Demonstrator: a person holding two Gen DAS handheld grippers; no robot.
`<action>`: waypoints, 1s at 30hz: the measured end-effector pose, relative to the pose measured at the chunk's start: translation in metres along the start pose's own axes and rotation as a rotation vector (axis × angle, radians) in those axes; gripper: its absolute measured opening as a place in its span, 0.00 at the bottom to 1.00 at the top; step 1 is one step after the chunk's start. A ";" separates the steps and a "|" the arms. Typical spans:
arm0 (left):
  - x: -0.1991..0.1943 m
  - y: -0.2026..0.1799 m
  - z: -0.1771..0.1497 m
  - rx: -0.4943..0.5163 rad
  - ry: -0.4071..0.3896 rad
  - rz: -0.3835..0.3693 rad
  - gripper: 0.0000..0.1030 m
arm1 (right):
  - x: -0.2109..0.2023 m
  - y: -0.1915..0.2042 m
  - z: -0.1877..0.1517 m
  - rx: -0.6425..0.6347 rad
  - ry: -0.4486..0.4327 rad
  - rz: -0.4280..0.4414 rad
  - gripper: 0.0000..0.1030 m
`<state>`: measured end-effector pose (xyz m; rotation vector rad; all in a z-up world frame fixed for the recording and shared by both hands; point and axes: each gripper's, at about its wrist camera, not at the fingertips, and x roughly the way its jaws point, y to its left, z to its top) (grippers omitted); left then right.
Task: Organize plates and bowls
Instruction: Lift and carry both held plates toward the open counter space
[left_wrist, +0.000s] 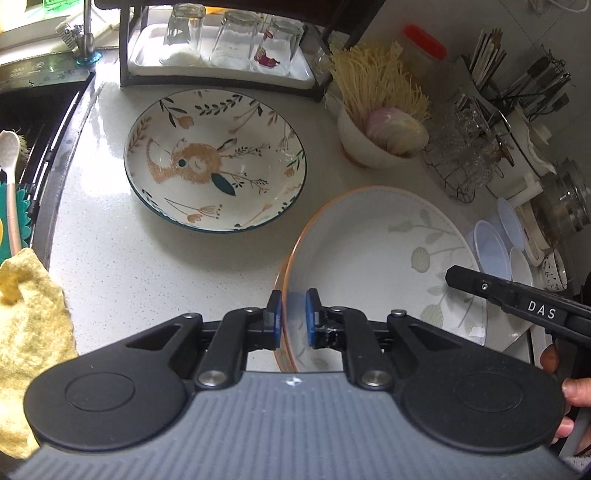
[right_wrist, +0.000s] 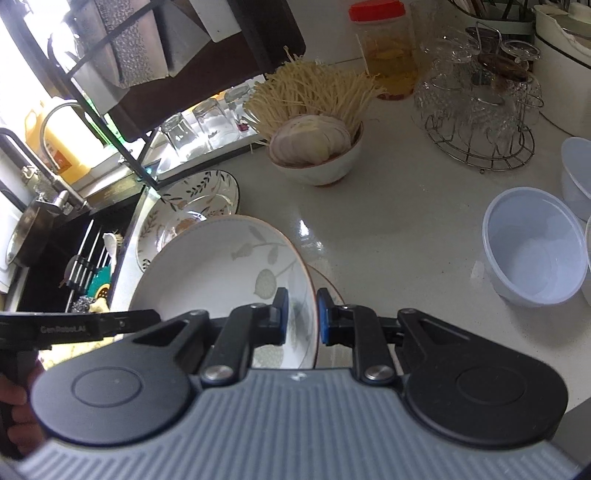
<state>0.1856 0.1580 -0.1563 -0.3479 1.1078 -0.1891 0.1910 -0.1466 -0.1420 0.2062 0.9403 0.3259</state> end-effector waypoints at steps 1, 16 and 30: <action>0.004 0.000 0.001 -0.001 0.015 -0.002 0.15 | 0.001 -0.002 -0.001 0.006 0.004 -0.004 0.19; 0.042 -0.010 0.010 0.070 0.138 0.022 0.19 | 0.021 -0.014 0.001 0.021 0.034 -0.039 0.19; 0.056 -0.018 0.009 0.131 0.216 0.022 0.18 | 0.032 -0.027 0.004 0.031 0.072 -0.046 0.19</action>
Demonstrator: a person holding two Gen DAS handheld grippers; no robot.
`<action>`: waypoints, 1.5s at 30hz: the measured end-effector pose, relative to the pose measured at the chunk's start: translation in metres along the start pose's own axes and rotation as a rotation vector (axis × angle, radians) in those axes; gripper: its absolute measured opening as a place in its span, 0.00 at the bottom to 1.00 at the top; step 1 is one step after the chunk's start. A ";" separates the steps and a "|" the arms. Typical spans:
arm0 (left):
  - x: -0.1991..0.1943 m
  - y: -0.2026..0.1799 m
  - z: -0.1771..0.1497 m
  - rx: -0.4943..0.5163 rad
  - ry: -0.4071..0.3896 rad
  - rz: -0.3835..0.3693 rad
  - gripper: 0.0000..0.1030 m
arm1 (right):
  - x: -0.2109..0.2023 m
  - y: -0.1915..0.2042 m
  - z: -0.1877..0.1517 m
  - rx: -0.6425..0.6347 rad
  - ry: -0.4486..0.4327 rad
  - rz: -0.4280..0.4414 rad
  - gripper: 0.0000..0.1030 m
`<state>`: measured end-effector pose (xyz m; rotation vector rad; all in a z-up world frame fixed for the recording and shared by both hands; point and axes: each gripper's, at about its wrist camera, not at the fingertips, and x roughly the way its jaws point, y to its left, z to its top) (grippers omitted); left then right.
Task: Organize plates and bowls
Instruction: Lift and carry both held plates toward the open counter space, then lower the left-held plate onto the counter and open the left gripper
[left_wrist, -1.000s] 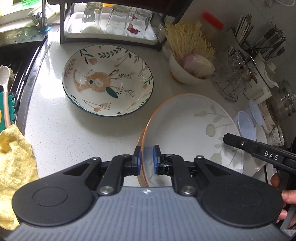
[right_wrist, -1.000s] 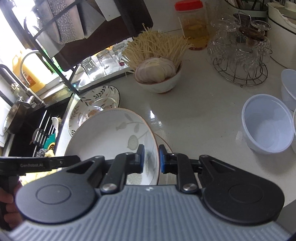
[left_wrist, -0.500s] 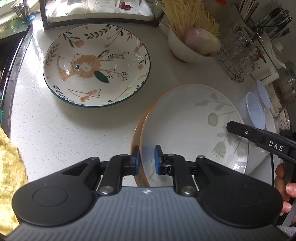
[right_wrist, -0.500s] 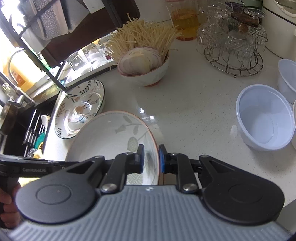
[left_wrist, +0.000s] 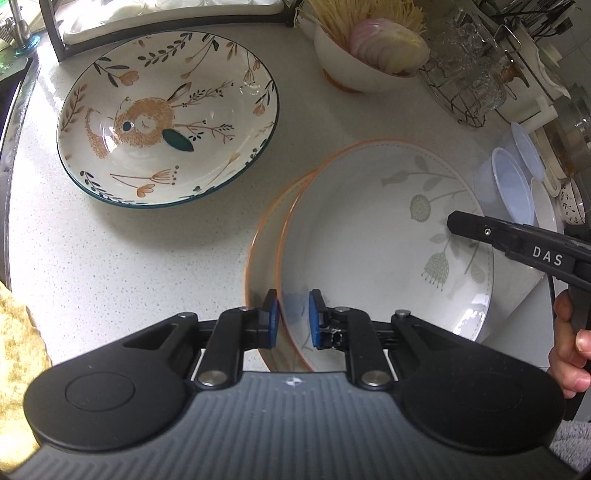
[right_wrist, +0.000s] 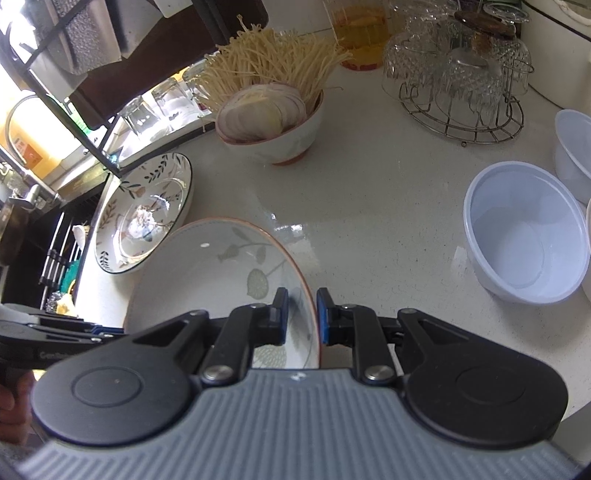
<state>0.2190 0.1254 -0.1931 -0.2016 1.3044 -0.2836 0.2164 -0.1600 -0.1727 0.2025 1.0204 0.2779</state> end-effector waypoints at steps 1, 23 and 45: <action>0.000 0.000 0.000 0.001 0.001 -0.002 0.18 | 0.001 0.000 0.000 0.000 0.004 0.001 0.19; -0.011 0.001 -0.002 -0.019 0.006 -0.065 0.48 | 0.015 -0.007 -0.001 0.074 0.046 0.062 0.19; -0.019 0.028 -0.011 -0.238 0.068 -0.192 0.66 | 0.023 -0.006 -0.002 0.102 0.105 0.135 0.18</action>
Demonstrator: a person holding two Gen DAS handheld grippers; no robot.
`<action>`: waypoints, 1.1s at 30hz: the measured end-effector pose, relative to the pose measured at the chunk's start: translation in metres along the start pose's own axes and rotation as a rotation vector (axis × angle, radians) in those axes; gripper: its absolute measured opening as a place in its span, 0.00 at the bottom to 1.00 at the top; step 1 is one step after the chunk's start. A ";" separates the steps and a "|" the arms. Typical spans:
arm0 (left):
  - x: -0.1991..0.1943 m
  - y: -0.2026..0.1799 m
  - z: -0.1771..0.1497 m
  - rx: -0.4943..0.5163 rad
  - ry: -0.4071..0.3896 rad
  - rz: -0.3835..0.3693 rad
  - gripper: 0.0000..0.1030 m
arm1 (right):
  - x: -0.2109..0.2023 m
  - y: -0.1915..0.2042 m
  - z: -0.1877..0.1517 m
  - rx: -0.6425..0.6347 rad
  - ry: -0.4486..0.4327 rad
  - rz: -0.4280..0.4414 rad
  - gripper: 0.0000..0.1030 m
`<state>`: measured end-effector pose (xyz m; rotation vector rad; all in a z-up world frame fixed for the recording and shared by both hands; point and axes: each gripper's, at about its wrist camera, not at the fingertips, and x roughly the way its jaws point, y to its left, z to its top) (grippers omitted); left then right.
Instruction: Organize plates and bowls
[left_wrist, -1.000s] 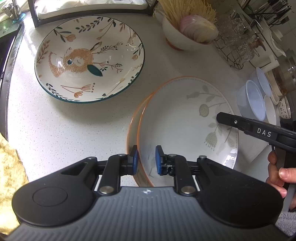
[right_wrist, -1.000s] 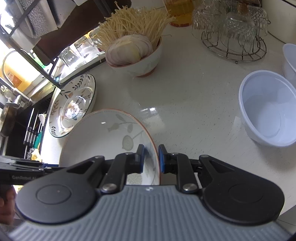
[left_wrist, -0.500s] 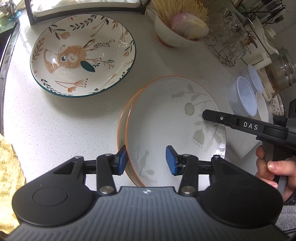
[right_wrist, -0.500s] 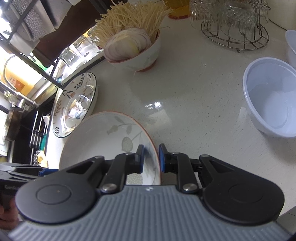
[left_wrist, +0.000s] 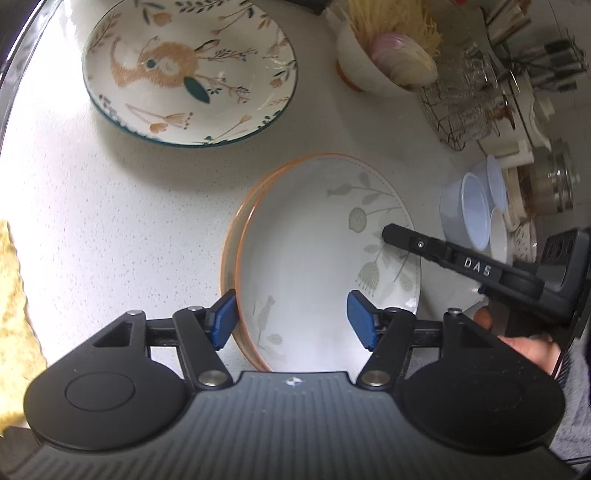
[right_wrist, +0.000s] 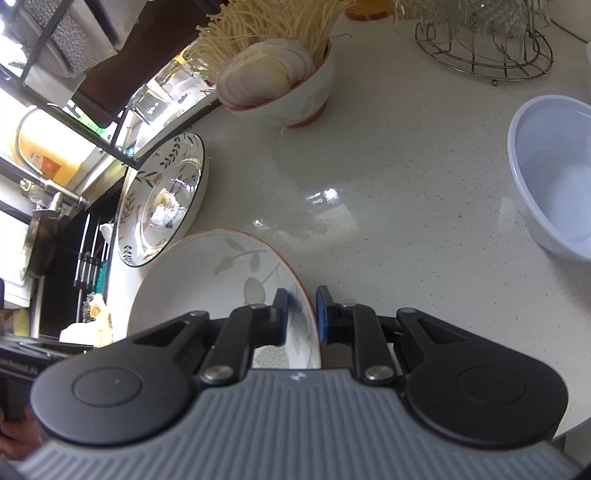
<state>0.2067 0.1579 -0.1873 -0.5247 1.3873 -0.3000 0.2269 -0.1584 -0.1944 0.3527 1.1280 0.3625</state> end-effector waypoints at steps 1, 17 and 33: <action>0.000 0.001 0.000 -0.009 0.000 -0.003 0.66 | 0.000 0.002 0.000 -0.016 -0.001 -0.005 0.17; -0.019 0.014 -0.003 -0.062 0.012 -0.049 0.72 | -0.006 0.014 0.007 -0.130 -0.024 -0.033 0.14; -0.069 -0.003 -0.025 0.028 -0.302 0.076 0.72 | -0.004 0.019 0.005 -0.117 -0.016 -0.033 0.16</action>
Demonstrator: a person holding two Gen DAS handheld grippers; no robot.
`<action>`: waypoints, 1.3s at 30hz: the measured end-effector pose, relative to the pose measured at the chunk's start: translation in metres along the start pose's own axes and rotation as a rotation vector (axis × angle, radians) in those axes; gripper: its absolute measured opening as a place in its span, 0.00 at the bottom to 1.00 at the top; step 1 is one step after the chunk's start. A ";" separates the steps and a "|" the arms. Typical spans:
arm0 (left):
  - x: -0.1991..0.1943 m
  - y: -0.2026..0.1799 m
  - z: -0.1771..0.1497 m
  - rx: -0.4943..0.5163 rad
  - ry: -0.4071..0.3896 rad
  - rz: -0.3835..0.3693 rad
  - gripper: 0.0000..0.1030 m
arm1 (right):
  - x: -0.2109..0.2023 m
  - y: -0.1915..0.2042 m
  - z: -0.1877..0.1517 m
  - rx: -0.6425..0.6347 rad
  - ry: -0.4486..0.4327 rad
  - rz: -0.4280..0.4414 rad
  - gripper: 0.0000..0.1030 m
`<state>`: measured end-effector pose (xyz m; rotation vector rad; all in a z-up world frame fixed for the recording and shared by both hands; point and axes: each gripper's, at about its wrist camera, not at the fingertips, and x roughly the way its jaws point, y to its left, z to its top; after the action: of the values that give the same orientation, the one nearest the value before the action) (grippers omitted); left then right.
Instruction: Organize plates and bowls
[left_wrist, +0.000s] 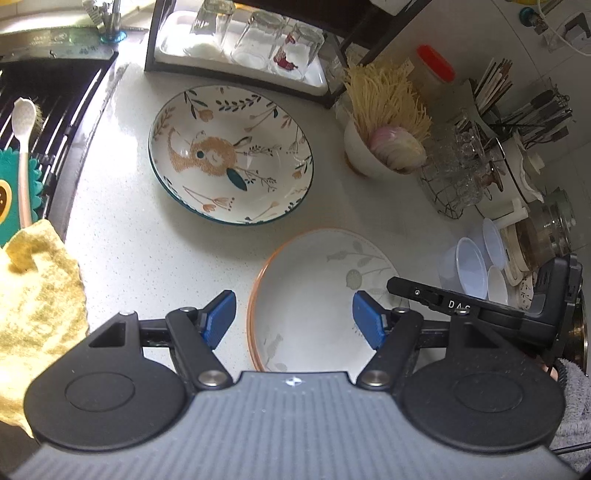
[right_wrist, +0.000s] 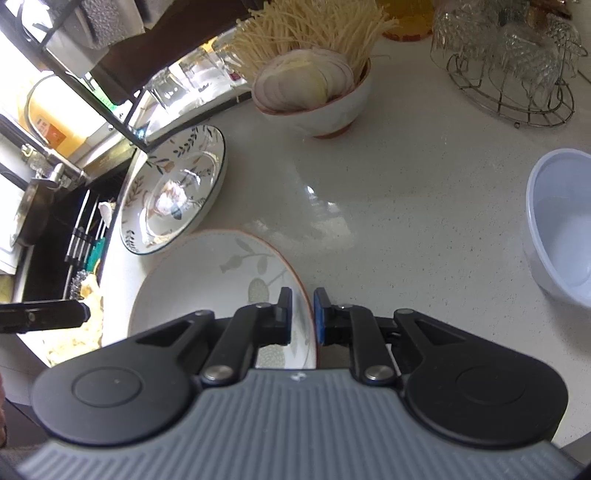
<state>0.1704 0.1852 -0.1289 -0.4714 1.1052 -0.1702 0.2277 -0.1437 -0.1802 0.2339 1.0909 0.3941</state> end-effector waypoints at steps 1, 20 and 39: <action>-0.005 -0.002 0.000 0.010 -0.023 0.009 0.72 | -0.003 0.001 0.000 0.007 -0.016 -0.003 0.16; -0.104 -0.045 -0.036 0.168 -0.297 0.102 0.72 | -0.112 0.076 -0.016 -0.085 -0.267 0.040 0.16; -0.161 -0.064 -0.098 0.249 -0.359 0.092 0.72 | -0.177 0.114 -0.090 -0.074 -0.338 0.005 0.16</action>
<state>0.0177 0.1589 -0.0038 -0.2158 0.7395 -0.1335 0.0537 -0.1156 -0.0333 0.2282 0.7432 0.3822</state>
